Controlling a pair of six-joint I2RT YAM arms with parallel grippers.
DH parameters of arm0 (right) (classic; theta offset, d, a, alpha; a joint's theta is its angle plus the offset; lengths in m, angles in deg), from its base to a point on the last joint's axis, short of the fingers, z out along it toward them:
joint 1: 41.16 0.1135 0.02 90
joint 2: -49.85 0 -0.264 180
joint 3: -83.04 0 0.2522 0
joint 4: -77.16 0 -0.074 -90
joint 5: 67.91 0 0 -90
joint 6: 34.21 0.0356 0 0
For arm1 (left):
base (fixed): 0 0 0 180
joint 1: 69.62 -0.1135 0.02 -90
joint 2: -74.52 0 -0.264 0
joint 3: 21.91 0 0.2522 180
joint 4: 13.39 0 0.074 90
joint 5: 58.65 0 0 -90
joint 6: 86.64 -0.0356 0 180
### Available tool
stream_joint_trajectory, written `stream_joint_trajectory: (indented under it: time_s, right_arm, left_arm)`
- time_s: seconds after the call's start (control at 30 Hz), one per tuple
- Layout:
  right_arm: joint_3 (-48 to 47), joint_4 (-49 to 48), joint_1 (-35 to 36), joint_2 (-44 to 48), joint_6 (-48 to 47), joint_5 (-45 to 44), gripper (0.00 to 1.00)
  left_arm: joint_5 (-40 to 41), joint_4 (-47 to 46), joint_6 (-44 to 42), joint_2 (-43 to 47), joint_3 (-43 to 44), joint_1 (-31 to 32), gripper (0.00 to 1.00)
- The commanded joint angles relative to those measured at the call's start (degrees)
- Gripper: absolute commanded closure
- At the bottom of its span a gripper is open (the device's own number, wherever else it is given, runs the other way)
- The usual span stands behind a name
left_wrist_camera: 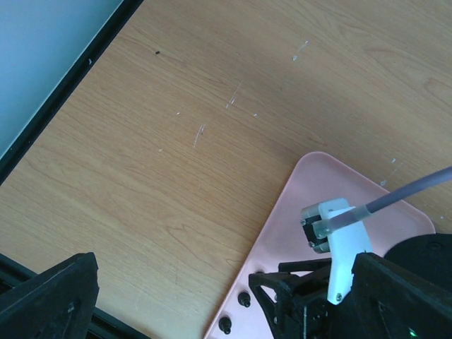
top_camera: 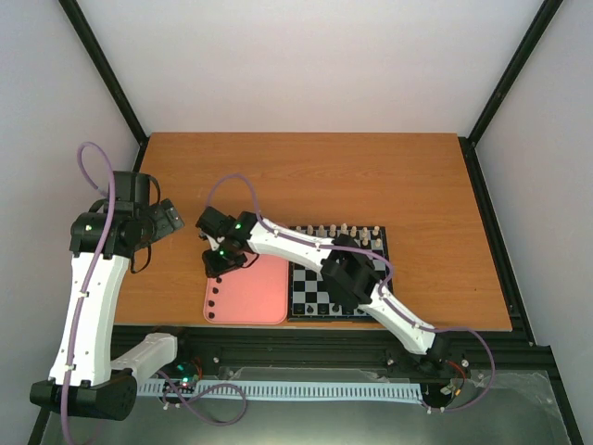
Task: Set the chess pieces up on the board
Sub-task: Pick up the chess piece from the storage box.
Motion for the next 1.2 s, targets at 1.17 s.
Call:
stream_joint_trajectory:
  time_s: [1.17]
  right_arm:
    - [-6.21, 7.61, 1.51, -4.49, 1.10, -4.46, 0.91]
  left_arm:
    - [-1.99, -1.93, -1.97, 1.21, -3.05, -0.24, 0.00]
